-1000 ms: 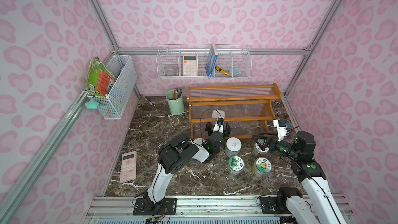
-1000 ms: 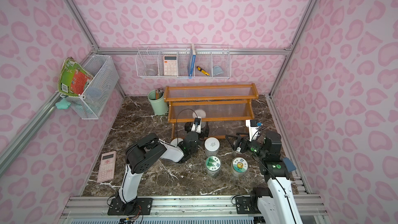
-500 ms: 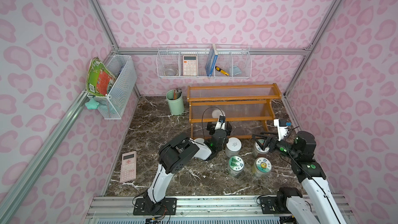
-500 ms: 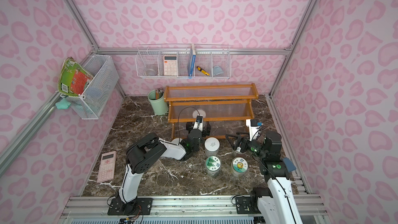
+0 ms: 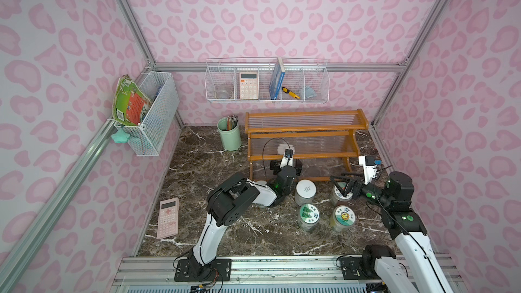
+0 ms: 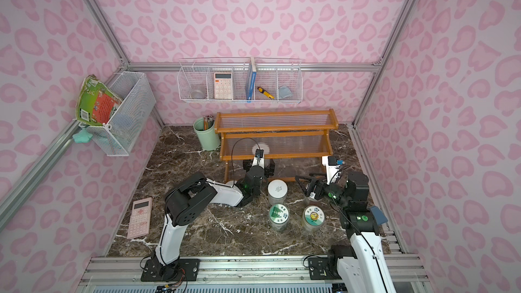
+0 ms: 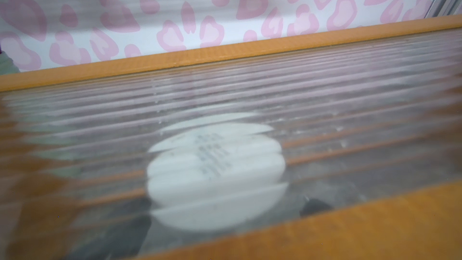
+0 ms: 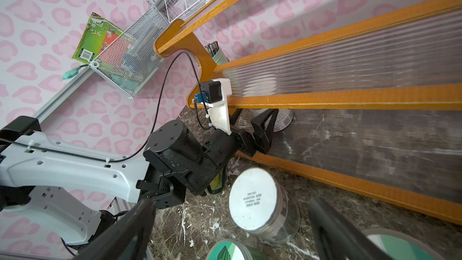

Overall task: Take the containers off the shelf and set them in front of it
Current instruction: 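Pick up a container from the shelf.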

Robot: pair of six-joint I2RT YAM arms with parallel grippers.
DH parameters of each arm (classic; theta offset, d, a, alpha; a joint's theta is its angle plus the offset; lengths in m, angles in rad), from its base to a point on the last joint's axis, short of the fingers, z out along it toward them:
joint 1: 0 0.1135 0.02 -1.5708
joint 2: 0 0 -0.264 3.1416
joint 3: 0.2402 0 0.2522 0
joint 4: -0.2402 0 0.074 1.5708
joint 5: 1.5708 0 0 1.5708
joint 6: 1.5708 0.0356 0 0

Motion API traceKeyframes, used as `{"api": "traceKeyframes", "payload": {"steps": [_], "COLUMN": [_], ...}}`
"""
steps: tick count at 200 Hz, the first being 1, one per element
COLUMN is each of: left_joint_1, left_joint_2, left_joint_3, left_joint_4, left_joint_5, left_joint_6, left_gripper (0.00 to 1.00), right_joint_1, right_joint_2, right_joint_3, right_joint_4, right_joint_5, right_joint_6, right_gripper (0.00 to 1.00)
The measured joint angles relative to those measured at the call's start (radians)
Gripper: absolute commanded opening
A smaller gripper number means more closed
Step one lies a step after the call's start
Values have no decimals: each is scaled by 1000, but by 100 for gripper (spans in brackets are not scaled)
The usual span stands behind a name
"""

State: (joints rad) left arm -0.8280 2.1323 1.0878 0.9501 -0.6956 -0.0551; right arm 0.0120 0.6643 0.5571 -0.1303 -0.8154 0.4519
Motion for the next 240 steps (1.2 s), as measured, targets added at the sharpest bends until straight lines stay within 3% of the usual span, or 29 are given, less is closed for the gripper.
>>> {"api": "traceKeyframes", "payload": {"steps": [209, 240], "left_joint_1": [40, 43], "left_joint_2": [8, 11], "left_joint_3": [122, 133], "left_joint_4": [-245, -258], "left_joint_5": [67, 67], "left_joint_6": [-120, -126], "left_gripper": [99, 95], "right_joint_1": [0, 0], "right_joint_2": [-6, -8], "right_joint_3": [-8, -9], "right_joint_4": [2, 4], "right_joint_5": [0, 0], "right_joint_6": [0, 0], "right_gripper": [99, 99]}}
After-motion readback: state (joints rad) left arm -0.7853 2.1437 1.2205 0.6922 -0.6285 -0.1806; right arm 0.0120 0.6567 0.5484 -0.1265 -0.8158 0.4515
